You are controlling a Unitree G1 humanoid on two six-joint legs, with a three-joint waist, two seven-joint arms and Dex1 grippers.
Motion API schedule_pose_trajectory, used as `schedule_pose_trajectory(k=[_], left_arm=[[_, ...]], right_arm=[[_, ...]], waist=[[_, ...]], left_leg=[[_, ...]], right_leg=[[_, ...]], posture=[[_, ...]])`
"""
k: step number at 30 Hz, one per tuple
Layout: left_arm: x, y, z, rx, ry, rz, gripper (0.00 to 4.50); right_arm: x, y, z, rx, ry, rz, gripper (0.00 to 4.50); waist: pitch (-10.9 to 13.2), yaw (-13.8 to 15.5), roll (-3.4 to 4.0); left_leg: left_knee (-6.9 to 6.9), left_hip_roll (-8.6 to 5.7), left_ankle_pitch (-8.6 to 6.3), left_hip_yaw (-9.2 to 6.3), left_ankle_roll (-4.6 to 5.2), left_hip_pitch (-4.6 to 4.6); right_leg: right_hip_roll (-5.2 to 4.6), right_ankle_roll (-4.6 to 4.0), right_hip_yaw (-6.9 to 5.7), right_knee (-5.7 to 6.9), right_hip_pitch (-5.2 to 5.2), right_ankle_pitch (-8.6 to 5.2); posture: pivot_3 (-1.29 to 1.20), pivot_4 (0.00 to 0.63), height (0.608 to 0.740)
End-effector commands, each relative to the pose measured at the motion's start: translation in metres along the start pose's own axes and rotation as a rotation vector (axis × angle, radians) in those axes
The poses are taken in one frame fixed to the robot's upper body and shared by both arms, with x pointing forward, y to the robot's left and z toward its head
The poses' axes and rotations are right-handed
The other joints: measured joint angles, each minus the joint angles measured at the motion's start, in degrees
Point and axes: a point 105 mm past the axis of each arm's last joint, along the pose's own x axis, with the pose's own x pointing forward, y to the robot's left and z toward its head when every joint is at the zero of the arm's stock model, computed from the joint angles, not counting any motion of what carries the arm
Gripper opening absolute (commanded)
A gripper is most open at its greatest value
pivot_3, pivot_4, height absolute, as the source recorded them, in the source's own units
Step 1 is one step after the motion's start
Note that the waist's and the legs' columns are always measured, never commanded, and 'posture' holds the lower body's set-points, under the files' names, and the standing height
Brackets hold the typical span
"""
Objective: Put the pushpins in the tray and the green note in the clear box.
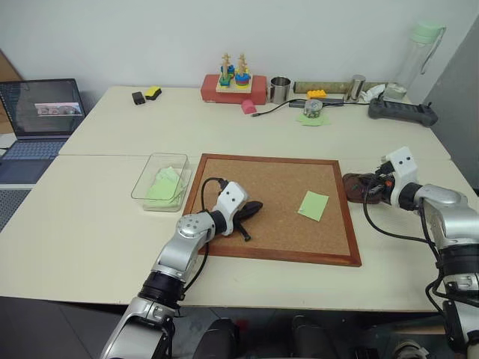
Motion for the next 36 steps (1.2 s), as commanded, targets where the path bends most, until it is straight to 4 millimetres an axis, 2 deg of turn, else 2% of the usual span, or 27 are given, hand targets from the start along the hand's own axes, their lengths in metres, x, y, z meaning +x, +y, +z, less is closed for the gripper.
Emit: schedule_pose_trajectory(k=[1, 2, 4, 6, 11, 15, 16, 17, 21, 25, 30, 36], left_arm=[[-0.008, -0.003, -0.047, -0.061, 0.165, 0.016, 0.00], [-0.008, -0.003, -0.047, -0.061, 0.166, 0.017, 0.00], [-0.009, -0.003, -0.048, -0.061, 0.168, 0.019, 0.00], [-0.010, -0.003, -0.049, -0.061, 0.169, 0.019, 0.00], [-0.008, -0.004, -0.048, -0.061, 0.167, 0.016, 0.00], [-0.008, -0.004, -0.048, -0.059, 0.165, 0.014, 0.00], [-0.008, -0.004, -0.047, -0.059, 0.165, 0.015, 0.00], [-0.008, -0.003, -0.047, -0.060, 0.164, 0.016, 0.00], [-0.008, -0.003, -0.047, -0.060, 0.164, 0.016, 0.00], [-0.008, -0.002, -0.047, -0.060, 0.164, 0.015, 0.00], [-0.008, -0.003, -0.047, -0.058, 0.164, 0.014, 0.00], [-0.008, -0.003, -0.046, -0.056, 0.162, 0.015, 0.00]], right_arm=[[0.000, -0.010, 0.010, -0.019, -0.021, -0.048, 0.46], [0.000, -0.010, 0.009, -0.015, -0.020, -0.048, 0.46], [0.000, -0.010, 0.009, -0.011, -0.020, -0.047, 0.94], [0.000, -0.011, 0.009, -0.012, -0.021, -0.048, 1.24], [-0.002, -0.012, 0.014, -0.010, -0.044, -0.050, 2.40], [-0.008, -0.007, 0.027, -0.025, -0.095, 0.002, 3.17], [-0.012, 0.000, 0.034, -0.046, -0.122, 0.055, 3.28], [-0.016, 0.006, 0.038, -0.062, -0.140, 0.093, 3.28], [-0.030, 0.058, 0.041, -0.194, -0.172, 0.358, 3.28], [-0.025, 0.097, 0.034, -0.243, -0.178, 0.474, 3.28], [-0.008, 0.114, 0.027, -0.203, -0.189, 0.488, 3.28], [0.002, 0.120, 0.015, -0.179, -0.166, 0.511, 3.28]], waist=[[0.0, 0.0, 0.00], [0.0, 0.0, 0.00], [0.0, 0.0, 0.01], [0.0, 0.0, 0.02], [0.0, 0.0, 0.02], [0.0, 0.0, 0.02], [0.0, 0.0, 0.02], [0.0, 0.0, 0.03], [0.0, 0.0, 0.01], [0.0, -0.1, 0.00], [0.0, 0.0, 0.00], [0.0, 0.1, 0.00]], left_leg=[[0.00, 0.00, 0.00, 0.01, 0.00, 0.01], [0.00, -0.01, 0.00, 0.00, 0.00, 0.00], [0.00, -0.01, 0.00, 0.01, 0.00, 0.00], [0.00, 0.00, 0.00, 0.00, 0.01, 0.00], [0.00, 0.00, 0.00, 0.01, 0.01, 0.00], [0.00, 0.00, 0.00, 0.01, 0.01, 0.00], [0.00, 0.00, 0.00, 0.00, 0.01, 0.00], [0.00, 0.00, 0.00, -0.01, 0.01, -0.01], [0.00, 0.02, 0.00, -0.08, 0.01, -0.06], [0.00, 0.06, 0.00, -0.05, 0.00, -0.03], [0.01, 0.06, 0.00, -0.07, 0.00, -0.02], [0.00, 0.06, 0.00, -0.07, 0.00, -0.03]], right_leg=[[0.00, 0.00, 0.00, 0.00, 0.00, 0.00], [0.00, 0.00, 0.00, 0.00, 0.00, 0.00], [0.00, 0.00, 0.01, 0.00, 0.00, 0.00], [0.00, 0.00, 0.00, 0.00, 0.00, 0.00], [0.01, 0.00, 0.00, 0.00, 0.00, 0.00], [0.01, 0.00, 0.00, 0.00, 0.00, 0.00], [0.01, 0.01, -0.01, 0.00, 0.00, 0.00], [0.01, 0.01, -0.01, 0.00, 0.00, 0.00], [0.03, 0.02, -0.08, -0.05, 0.01, -0.01], [0.07, 0.06, -0.05, -0.06, 0.03, 0.01], [0.07, 0.06, -0.04, -0.06, 0.01, 0.02], [0.07, 0.05, -0.04, -0.08, -0.01, 0.02]], posture=[[0.00, 0.150, 0.740], [0.00, 0.150, 0.740], [0.00, 0.150, 0.740], [0.00, 0.150, 0.740], [0.00, 0.150, 0.740], [0.00, 0.150, 0.740], [0.00, 0.150, 0.740], [0.00, 0.150, 0.740], [0.00, 0.150, 0.740], [0.00, 0.150, 0.740], [0.00, 0.150, 0.740], [0.00, 0.150, 0.740]])
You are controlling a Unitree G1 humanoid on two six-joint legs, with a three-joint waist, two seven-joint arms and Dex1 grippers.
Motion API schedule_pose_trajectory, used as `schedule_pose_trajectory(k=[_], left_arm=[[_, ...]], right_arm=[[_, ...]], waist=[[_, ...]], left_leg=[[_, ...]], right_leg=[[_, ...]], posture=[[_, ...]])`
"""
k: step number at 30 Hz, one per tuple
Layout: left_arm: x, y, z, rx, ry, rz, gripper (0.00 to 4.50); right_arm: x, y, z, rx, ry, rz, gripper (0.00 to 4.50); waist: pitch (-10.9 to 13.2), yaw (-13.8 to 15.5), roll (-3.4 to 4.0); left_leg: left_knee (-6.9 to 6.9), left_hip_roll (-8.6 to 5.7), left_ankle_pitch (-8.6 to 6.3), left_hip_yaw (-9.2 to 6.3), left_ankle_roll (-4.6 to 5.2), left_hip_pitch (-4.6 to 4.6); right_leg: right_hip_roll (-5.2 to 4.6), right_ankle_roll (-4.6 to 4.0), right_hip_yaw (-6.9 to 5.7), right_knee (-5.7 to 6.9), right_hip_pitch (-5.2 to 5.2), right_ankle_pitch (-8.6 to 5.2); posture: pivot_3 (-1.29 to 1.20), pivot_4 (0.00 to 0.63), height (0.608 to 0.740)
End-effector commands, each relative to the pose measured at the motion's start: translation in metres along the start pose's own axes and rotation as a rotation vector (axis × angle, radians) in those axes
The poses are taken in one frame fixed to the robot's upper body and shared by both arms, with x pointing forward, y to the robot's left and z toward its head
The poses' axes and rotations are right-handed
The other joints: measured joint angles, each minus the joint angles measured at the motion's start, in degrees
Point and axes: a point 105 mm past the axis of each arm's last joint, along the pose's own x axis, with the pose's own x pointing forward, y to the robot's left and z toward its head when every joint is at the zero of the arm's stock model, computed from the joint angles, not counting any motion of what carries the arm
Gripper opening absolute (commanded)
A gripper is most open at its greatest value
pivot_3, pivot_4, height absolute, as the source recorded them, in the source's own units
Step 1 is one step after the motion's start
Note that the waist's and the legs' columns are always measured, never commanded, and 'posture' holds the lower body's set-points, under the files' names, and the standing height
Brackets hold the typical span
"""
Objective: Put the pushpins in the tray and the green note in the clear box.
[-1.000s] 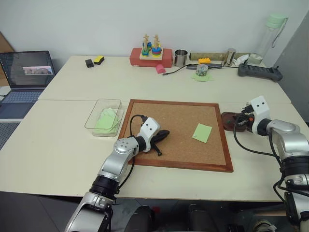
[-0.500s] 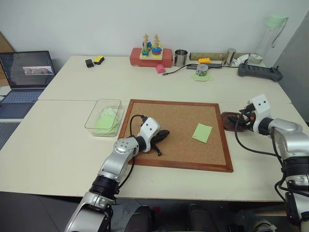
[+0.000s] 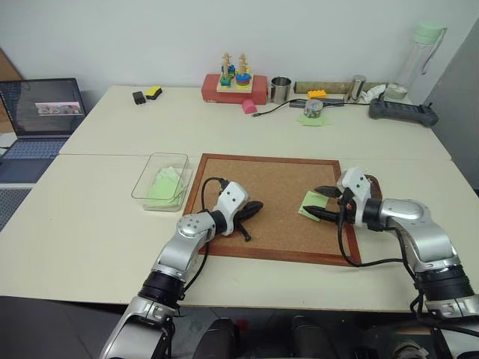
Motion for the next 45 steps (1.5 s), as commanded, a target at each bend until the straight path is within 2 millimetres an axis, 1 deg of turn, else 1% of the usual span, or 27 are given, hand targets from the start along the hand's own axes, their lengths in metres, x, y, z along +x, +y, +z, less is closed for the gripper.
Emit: schedule_pose_trajectory(k=[1, 6, 11, 13, 14, 16, 17, 19, 22, 28, 31, 34, 36, 37, 38, 39, 41, 45], left_arm=[[-0.008, -0.002, -0.045, -0.060, 0.158, 0.017, 0.00], [-0.009, -0.002, -0.046, -0.060, 0.161, 0.019, 0.00], [-0.009, -0.002, -0.046, -0.059, 0.163, 0.018, 0.00], [-0.009, -0.002, -0.047, -0.058, 0.163, 0.017, 0.00], [-0.009, -0.002, -0.047, -0.058, 0.163, 0.017, 0.00], [-0.009, -0.002, -0.047, -0.058, 0.163, 0.017, 0.00], [-0.009, -0.002, -0.047, -0.057, 0.164, 0.017, 0.00], [-0.009, -0.002, -0.047, -0.056, 0.164, 0.018, 0.00], [-0.009, -0.002, -0.047, -0.056, 0.165, 0.017, 0.00], [-0.010, -0.002, -0.048, -0.056, 0.168, 0.016, 0.00], [-0.010, -0.002, -0.048, -0.057, 0.169, 0.017, 0.00], [-0.011, -0.002, -0.049, -0.058, 0.170, 0.019, 0.00], [-0.011, -0.002, -0.049, -0.059, 0.171, 0.020, 0.00], [-0.011, -0.002, -0.049, -0.060, 0.171, 0.021, 0.00], [-0.011, -0.002, -0.050, -0.060, 0.172, 0.021, 0.00], [-0.011, -0.002, -0.050, -0.061, 0.172, 0.022, 0.00], [-0.011, -0.002, -0.050, -0.061, 0.173, 0.023, 0.00], [-0.011, -0.002, -0.050, -0.062, 0.173, 0.025, 0.00]], right_arm=[[0.003, -0.001, 0.002, -0.030, -0.007, 0.011, 3.28], [0.005, 0.008, -0.004, -0.033, 0.005, 0.054, 3.28], [0.009, 0.007, -0.007, -0.025, 0.003, 0.050, 3.28], [0.011, 0.007, -0.008, -0.021, 0.004, 0.050, 2.92], [0.011, 0.007, -0.009, -0.018, 0.004, 0.048, 2.88], [0.012, 0.006, -0.010, -0.015, 0.004, 0.045, 2.47], [0.012, 0.006, -0.010, -0.014, 0.004, 0.046, 2.18], [0.012, 0.007, -0.011, -0.014, 0.006, 0.051, 1.85], [0.013, 0.009, -0.012, -0.014, 0.008, 0.061, 1.16], [0.015, 0.014, -0.012, -0.022, 0.010, 0.084, 0.06], [0.014, 0.014, -0.012, -0.028, 0.010, 0.087, 0.06], [0.011, 0.010, -0.009, -0.028, 0.003, 0.069, 0.06], [0.007, 0.005, -0.006, -0.028, -0.011, 0.054, 0.41], [0.006, 0.003, -0.004, -0.032, -0.014, 0.047, 0.48], [0.005, 0.001, -0.003, -0.041, -0.014, 0.039, 0.69], [0.003, -0.001, -0.002, -0.046, -0.011, 0.035, 0.98], [0.000, -0.002, -0.001, -0.050, -0.005, 0.036, 1.26], [-0.003, 0.007, -0.003, -0.056, 0.017, 0.086, 2.04]], waist=[[0.0, 0.0, 0.00], [0.0, 0.0, 0.01], [0.0, 0.0, 0.00], [0.0, 0.0, 0.01], [0.0, 0.0, 0.01], [0.0, 0.0, 0.01], [0.0, 0.0, 0.01], [0.0, 0.0, 0.01], [0.0, -0.1, 0.01], [0.0, -0.1, 0.01], [0.0, -0.1, 0.01], [0.0, -0.1, 0.01], [0.0, -0.1, 0.01], [0.0, -0.1, 0.01], [0.0, -0.1, 0.01], [0.0, -0.1, 0.01], [0.0, -0.1, 0.01], [0.0, -0.1, 0.01]], left_leg=[[0.00, 0.00, 0.00, 0.00, 0.00, 0.00], [-0.01, 0.00, 0.00, 0.00, 0.00, 0.00], [-0.01, 0.00, 0.00, 0.00, 0.00, 0.00], [-0.01, 0.00, 0.00, 0.00, 0.00, 0.00], [-0.01, 0.00, 0.00, 0.00, 0.00, 0.00], [-0.01, 0.00, 0.00, 0.00, 0.00, 0.01], [-0.01, 0.00, 0.00, 0.00, 0.00, 0.01], [-0.01, 0.00, 0.00, 0.00, 0.00, 0.01], [-0.01, 0.01, 0.00, 0.00, 0.00, 0.01], [-0.01, 0.00, 0.00, 0.00, 0.00, 0.01], [-0.01, 0.00, 0.00, 0.00, 0.00, 0.01], [-0.01, 0.01, 0.00, 0.00, 0.00, 0.02], [-0.01, 0.01, 0.00, 0.00, 0.00, 0.01], [-0.01, 0.01, 0.00, 0.00, 0.00, 0.01], [-0.01, 0.01, 0.00, 0.00, 0.00, 0.01], [-0.01, 0.01, 0.00, 0.00, 0.00, 0.01], [-0.02, 0.01, 0.00, 0.00, 0.00, 0.01], [-0.02, 0.01, 0.00, 0.00, 0.00, 0.01]], right_leg=[[0.00, 0.00, 0.00, 0.00, 0.00, 0.00], [0.00, 0.00, 0.00, 0.01, 0.00, 0.00], [0.00, 0.00, 0.00, 0.01, 0.00, 0.00], [0.00, 0.00, 0.01, 0.01, 0.00, 0.00], [0.00, 0.00, 0.00, 0.01, 0.00, 0.00], [0.00, 0.00, 0.00, 0.01, 0.00, 0.00], [0.00, 0.00, 0.00, 0.01, 0.00, 0.00], [0.00, 0.00, 0.00, 0.01, 0.00, 0.00], [0.00, 0.00, 0.00, 0.01, 0.00, 0.00], [0.00, 0.00, 0.00, 0.01, 0.00, 0.00], [0.00, 0.00, 0.00, 0.01, 0.00, 0.00], [0.01, 0.00, 0.00, 0.01, 0.00, 0.00], [0.00, 0.00, 0.00, 0.01, 0.00, 0.00], [0.00, 0.00, 0.00, 0.01, 0.00, 0.00], [0.00, 0.00, 0.00, 0.01, 0.00, 0.00], [0.00, 0.00, 0.00, 0.01, 0.00, 0.00], [0.01, 0.00, 0.00, 0.01, 0.00, 0.00], [0.00, 0.00, 0.00, 0.01, 0.00, 0.00]], posture=[[0.00, 0.150, 0.740], [0.00, 0.150, 0.740], [0.00, 0.150, 0.740], [0.00, 0.150, 0.740], [0.00, 0.150, 0.740], [0.00, 0.150, 0.740], [0.00, 0.150, 0.740], [0.00, 0.150, 0.740], [0.00, 0.150, 0.740], [0.00, 0.150, 0.740], [0.00, 0.150, 0.740], [0.00, 0.150, 0.740], [0.00, 0.150, 0.740], [0.00, 0.150, 0.740], [0.00, 0.150, 0.740], [0.00, 0.150, 0.740], [0.00, 0.150, 0.740], [0.00, 0.150, 0.740]])
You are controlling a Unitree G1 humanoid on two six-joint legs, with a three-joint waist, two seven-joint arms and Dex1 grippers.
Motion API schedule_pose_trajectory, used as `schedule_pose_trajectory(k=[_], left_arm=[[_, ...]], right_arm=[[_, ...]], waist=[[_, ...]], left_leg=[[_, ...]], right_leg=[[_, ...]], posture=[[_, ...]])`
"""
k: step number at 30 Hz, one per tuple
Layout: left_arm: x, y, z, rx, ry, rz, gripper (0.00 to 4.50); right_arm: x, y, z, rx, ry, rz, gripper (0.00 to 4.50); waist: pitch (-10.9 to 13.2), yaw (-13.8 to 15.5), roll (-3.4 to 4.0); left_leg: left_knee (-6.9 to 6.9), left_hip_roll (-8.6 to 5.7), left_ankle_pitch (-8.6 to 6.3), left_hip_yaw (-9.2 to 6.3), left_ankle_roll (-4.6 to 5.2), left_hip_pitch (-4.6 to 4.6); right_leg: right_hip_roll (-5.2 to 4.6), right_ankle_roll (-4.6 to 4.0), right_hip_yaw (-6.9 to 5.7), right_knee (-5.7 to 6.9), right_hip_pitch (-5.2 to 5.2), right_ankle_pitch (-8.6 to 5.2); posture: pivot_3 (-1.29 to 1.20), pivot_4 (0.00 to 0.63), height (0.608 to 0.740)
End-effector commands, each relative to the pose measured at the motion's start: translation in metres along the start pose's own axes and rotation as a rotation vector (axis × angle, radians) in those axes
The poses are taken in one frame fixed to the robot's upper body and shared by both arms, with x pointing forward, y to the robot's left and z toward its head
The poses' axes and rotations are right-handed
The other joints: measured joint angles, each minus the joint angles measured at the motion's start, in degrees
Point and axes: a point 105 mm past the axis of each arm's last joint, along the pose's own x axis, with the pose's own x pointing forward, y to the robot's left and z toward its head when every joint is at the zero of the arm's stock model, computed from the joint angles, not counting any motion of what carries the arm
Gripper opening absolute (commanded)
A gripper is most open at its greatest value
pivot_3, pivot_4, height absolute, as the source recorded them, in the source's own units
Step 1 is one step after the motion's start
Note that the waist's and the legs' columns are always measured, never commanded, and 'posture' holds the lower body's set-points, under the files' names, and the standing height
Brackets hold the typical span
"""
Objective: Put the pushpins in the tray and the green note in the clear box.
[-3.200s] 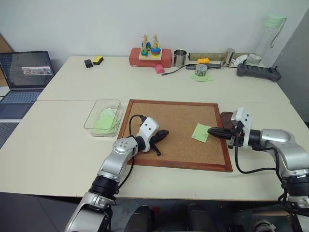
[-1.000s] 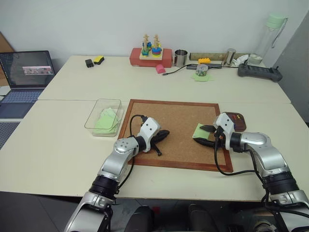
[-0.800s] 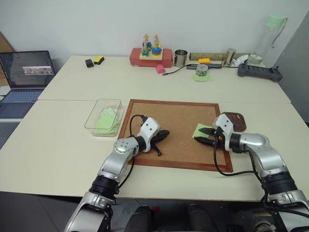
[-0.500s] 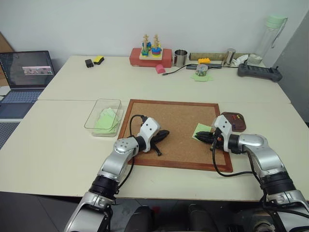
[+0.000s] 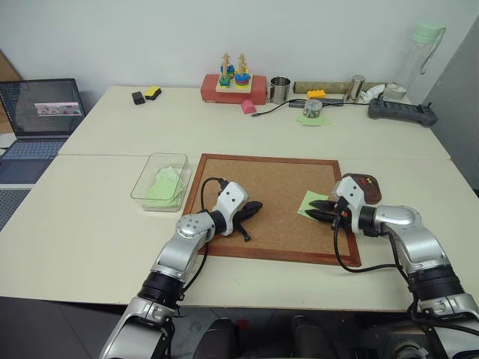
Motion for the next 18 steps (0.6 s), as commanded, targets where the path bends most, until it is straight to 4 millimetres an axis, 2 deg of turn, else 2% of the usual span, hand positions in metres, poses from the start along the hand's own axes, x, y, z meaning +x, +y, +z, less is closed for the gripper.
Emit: schedule_pose_trajectory(k=[1, 3, 9, 16, 18], left_arm=[[-0.010, -0.002, -0.049, -0.061, 0.169, 0.023, 0.00], [-0.009, -0.002, -0.049, -0.062, 0.169, 0.023, 0.00], [-0.009, -0.002, -0.049, -0.062, 0.170, 0.022, 0.00], [-0.011, -0.002, -0.050, -0.062, 0.172, 0.026, 0.00], [-0.011, -0.002, -0.051, -0.063, 0.172, 0.027, 0.00]], right_arm=[[-0.004, 0.007, 0.019, -0.049, -0.043, 0.046, 2.21], [0.000, 0.009, 0.020, -0.042, -0.049, 0.048, 2.59], [0.009, 0.013, 0.020, -0.013, -0.059, 0.064, 2.59], [0.015, 0.008, 0.019, 0.030, -0.072, 0.060, 2.59], [0.015, 0.009, 0.019, 0.032, -0.072, 0.067, 2.23]], waist=[[0.0, 0.0, 0.00], [0.0, 0.0, 0.00], [0.0, 0.0, 0.00], [0.0, 0.0, 0.00], [0.0, 0.0, 0.01]], left_leg=[[-0.01, 0.00, 0.00, 0.00, 0.00, 0.00], [-0.01, 0.01, 0.00, 0.00, 0.00, 0.00], [-0.01, 0.01, 0.00, -0.01, 0.00, 0.00], [-0.02, 0.01, 0.00, 0.00, 0.00, 0.00], [-0.02, 0.00, 0.00, 0.01, 0.00, 0.00]], right_leg=[[0.00, 0.00, 0.00, 0.00, 0.00, 0.00], [0.00, 0.00, 0.00, 0.00, 0.00, 0.00], [0.00, 0.00, 0.00, -0.01, 0.00, 0.00], [0.00, 0.00, 0.00, -0.01, -0.01, 0.00], [0.00, 0.00, 0.01, -0.01, -0.02, 0.00]], posture=[[0.00, 0.150, 0.740], [0.00, 0.150, 0.740], [0.00, 0.150, 0.740], [0.00, 0.150, 0.740], [0.00, 0.150, 0.740]])
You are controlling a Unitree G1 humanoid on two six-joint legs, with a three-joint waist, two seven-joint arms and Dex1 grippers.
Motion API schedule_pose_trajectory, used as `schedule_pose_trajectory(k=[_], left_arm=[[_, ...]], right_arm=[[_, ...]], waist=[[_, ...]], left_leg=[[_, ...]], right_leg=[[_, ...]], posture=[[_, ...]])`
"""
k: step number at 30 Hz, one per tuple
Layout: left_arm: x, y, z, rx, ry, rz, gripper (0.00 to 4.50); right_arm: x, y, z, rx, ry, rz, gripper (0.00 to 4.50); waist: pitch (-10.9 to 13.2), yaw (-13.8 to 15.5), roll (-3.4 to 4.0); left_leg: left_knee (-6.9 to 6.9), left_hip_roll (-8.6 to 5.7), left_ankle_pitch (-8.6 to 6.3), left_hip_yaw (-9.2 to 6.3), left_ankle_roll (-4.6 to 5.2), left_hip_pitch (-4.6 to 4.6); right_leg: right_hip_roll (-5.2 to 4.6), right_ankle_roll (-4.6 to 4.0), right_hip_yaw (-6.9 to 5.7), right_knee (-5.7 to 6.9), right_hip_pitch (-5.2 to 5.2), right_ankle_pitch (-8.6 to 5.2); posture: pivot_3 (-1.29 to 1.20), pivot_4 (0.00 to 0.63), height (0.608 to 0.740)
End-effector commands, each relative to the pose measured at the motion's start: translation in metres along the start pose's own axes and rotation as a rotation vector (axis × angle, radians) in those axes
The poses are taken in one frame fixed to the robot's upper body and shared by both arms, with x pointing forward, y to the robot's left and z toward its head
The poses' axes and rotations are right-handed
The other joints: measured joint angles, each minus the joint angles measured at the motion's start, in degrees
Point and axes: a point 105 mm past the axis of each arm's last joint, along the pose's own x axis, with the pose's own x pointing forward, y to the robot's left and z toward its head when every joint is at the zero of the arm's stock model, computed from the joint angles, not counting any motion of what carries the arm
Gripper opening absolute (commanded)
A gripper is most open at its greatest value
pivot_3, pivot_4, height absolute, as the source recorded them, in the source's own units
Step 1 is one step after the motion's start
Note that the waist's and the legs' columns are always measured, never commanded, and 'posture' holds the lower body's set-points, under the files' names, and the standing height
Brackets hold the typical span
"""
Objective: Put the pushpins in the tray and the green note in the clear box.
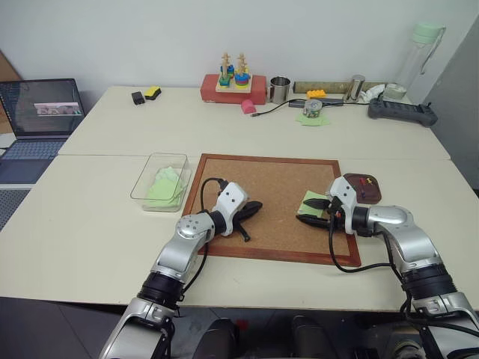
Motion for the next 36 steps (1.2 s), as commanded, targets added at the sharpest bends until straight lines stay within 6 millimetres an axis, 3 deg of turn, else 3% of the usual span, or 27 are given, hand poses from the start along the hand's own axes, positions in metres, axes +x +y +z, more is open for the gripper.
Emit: schedule_pose_trajectory(k=[1, 8, 12, 17, 24, 29, 31, 34, 36], left_arm=[[-0.012, -0.002, -0.051, -0.066, 0.179, 0.025, 0.00], [-0.012, -0.002, -0.052, -0.068, 0.183, 0.024, 0.00], [-0.012, -0.003, -0.052, -0.068, 0.183, 0.022, 0.00], [-0.012, -0.003, -0.052, -0.069, 0.183, 0.021, 0.00], [-0.011, -0.002, -0.051, -0.078, 0.179, 0.027, 0.00], [-0.008, -0.001, -0.047, -0.091, 0.164, 0.037, 0.00], [-0.006, 0.001, -0.036, -0.097, 0.126, 0.038, 0.00], [-0.010, 0.007, -0.002, -0.151, 0.001, 0.028, 0.00], [-0.019, 0.014, 0.022, -0.210, -0.083, 0.020, 0.30]], right_arm=[[0.000, -0.001, 0.013, -0.017, -0.041, 0.013, 2.18], [0.001, 0.003, 0.014, -0.006, -0.049, 0.033, 0.67], [0.000, 0.005, 0.012, -0.007, -0.042, 0.042, 0.05], [-0.002, 0.009, 0.018, -0.056, -0.045, 0.058, 0.05], [-0.012, 0.013, 0.052, -0.157, -0.104, 0.081, 0.05], [-0.017, 0.019, 0.065, -0.239, -0.105, 0.107, 0.05], [-0.019, 0.024, 0.070, -0.314, -0.095, 0.119, 0.05], [-0.019, 0.026, 0.072, -0.458, -0.060, 0.118, 0.05], [-0.019, 0.025, 0.071, -0.551, -0.035, 0.101, 0.00]], waist=[[0.0, 0.0, 0.01], [0.0, 0.0, 0.01], [0.0, -0.1, 0.01], [0.0, 0.0, 0.01], [0.0, 0.0, 0.01], [0.0, 0.0, 0.00], [0.0, 0.0, 0.00], [0.0, -0.1, -0.07], [0.1, -0.2, -0.11]], left_leg=[[0.00, 0.00, 0.00, -0.01, 0.00, 0.00], [-0.02, 0.00, 0.00, -0.01, 0.00, 0.00], [-0.03, 0.00, 0.00, 0.00, 0.00, 0.00], [-0.03, 0.00, 0.00, -0.01, 0.00, 0.00], [-0.07, 0.01, 0.00, -0.01, 0.00, -0.02], [-0.07, 0.01, 0.00, -0.02, -0.01, -0.01], [-0.07, 0.00, 0.00, -0.02, -0.01, -0.04], [-0.07, 0.00, 0.00, -0.01, -0.01, -0.04], [-0.08, 0.03, -0.01, -0.01, -0.01, -0.11]], right_leg=[[0.00, 0.00, 0.00, 0.00, 0.00, 0.00], [0.00, 0.00, -0.01, 0.00, 0.00, 0.00], [0.00, 0.00, -0.01, 0.00, 0.00, 0.00], [0.00, 0.00, -0.01, 0.00, 0.00, 0.00], [0.00, 0.00, 0.00, -0.01, -0.04, 0.00], [0.00, 0.00, -0.02, -0.04, -0.02, -0.01], [-0.01, 0.00, -0.02, -0.04, -0.04, -0.01], [-0.01, 0.00, -0.01, -0.04, -0.05, -0.01], [0.01, 0.01, -0.02, -0.04, -0.14, -0.01]], posture=[[0.00, 0.150, 0.740], [0.00, 0.150, 0.740], [0.00, 0.150, 0.740], [0.00, 0.150, 0.740], [0.00, 0.150, 0.740], [0.00, 0.150, 0.740], [0.00, 0.150, 0.740], [0.00, 0.150, 0.740], [0.00, 0.150, 0.740]])
